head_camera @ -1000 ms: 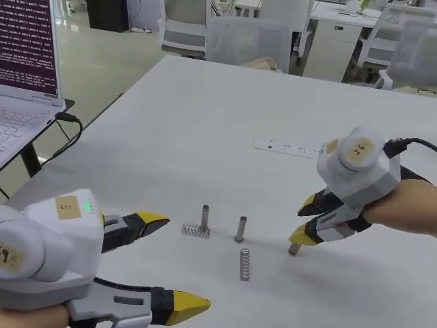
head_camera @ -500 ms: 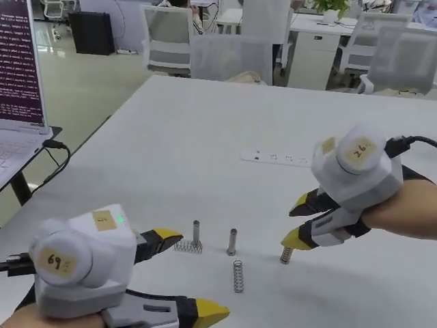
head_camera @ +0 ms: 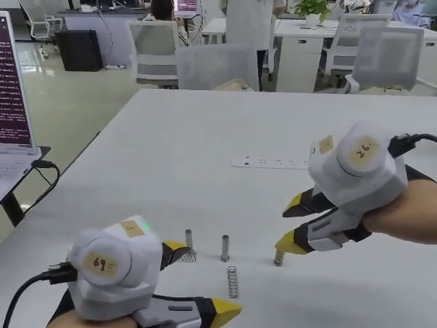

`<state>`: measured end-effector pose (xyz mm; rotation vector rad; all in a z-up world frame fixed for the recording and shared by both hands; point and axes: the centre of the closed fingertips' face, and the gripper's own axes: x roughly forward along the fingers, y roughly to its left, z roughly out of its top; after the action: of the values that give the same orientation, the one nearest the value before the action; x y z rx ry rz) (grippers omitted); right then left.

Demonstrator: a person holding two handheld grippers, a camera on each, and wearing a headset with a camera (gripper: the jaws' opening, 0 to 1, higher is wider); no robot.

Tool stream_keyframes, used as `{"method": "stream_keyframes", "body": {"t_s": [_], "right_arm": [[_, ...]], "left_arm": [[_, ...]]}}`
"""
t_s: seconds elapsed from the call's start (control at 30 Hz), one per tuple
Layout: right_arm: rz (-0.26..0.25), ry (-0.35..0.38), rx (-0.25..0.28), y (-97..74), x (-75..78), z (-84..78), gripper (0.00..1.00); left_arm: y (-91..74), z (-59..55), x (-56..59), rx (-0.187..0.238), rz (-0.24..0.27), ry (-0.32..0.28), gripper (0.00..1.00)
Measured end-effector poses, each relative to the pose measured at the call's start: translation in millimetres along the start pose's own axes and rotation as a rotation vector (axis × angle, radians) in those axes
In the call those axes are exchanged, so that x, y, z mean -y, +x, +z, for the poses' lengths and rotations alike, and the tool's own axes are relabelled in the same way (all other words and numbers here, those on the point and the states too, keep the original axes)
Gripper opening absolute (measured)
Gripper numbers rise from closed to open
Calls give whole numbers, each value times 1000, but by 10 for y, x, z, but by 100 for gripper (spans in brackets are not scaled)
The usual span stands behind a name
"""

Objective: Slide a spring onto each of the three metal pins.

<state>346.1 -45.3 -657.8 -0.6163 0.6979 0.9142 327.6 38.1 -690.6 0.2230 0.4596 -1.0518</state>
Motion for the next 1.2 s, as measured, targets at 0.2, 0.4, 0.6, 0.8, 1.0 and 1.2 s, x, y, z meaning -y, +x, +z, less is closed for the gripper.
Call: {"method": "stream_keyframes", "body": {"t_s": [0.2, 0.4, 0.6, 0.8, 1.0, 1.2], "right_arm": [[-1, 16, 5, -31, -48, -71, 30], [-5, 67, 37, -65, -77, -152, 31], [-13, 118, 52, -81, -93, -306, 31], [-24, 184, 126, -127, -123, -371, 32], [-24, 226, 165, -140, -176, -539, 34], [-35, 273, 199, -155, -216, -724, 37]], "left_arm": [[157, -40, -16, -32, 4, -24, 66], [336, -113, -46, -70, 8, -61, 63], [453, -170, -72, -89, 14, -100, 61], [525, -251, -83, -116, 28, -114, 60], [572, -322, -109, -141, 43, -125, 58], [620, -365, -106, -158, 52, -126, 57]]}}
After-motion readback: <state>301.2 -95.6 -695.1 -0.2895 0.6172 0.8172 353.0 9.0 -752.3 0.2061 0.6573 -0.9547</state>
